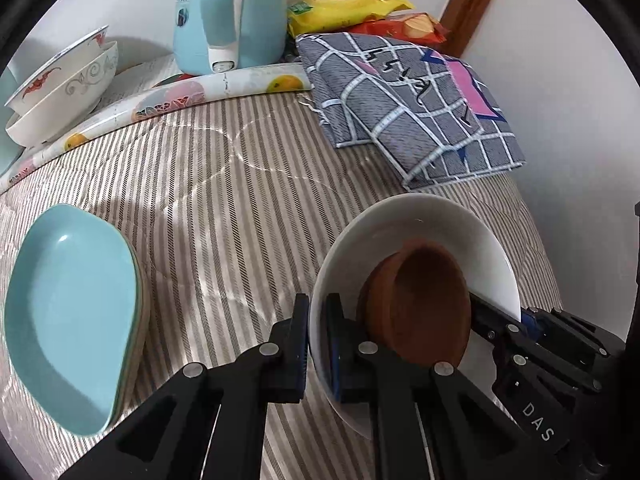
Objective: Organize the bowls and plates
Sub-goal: 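Lift and carry the white bowl toward the teal plate stack with both grippers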
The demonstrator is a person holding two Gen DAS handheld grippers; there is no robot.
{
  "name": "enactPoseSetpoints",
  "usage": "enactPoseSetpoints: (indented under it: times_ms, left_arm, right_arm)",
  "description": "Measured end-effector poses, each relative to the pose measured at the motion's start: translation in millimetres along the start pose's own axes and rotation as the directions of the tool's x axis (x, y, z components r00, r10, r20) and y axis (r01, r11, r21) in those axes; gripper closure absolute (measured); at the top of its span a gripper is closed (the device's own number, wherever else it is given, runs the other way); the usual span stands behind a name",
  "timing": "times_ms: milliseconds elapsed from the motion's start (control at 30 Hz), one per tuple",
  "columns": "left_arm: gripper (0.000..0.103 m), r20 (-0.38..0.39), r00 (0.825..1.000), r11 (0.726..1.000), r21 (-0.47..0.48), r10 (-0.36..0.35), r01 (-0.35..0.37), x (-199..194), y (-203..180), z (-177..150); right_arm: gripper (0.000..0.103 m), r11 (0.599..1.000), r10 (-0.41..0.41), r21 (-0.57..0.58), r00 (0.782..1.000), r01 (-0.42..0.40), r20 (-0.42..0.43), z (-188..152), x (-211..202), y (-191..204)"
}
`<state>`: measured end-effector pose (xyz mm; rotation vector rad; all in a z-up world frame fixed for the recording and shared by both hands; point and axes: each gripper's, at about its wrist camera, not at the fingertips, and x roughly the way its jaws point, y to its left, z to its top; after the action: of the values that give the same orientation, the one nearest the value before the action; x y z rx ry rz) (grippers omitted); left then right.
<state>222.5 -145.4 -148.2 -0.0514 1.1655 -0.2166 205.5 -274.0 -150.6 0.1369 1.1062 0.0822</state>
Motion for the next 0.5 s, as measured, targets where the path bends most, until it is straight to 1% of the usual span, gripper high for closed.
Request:
enactPoseSetpoints:
  times_ms: [233,500]
  left_arm:
    - [0.094,0.027,1.0,1.0,0.02,-0.002,0.001,-22,-8,-7]
    - [0.094,0.068,0.998,1.0,0.029,-0.002,0.0,-50,-9,-7]
  right_arm:
    - [0.091,1.0,-0.018,0.004,0.999,0.018,0.04,-10,-27,-1]
    - [0.091,1.0,-0.018,0.004,0.997,0.018,0.078,-13,-54,8]
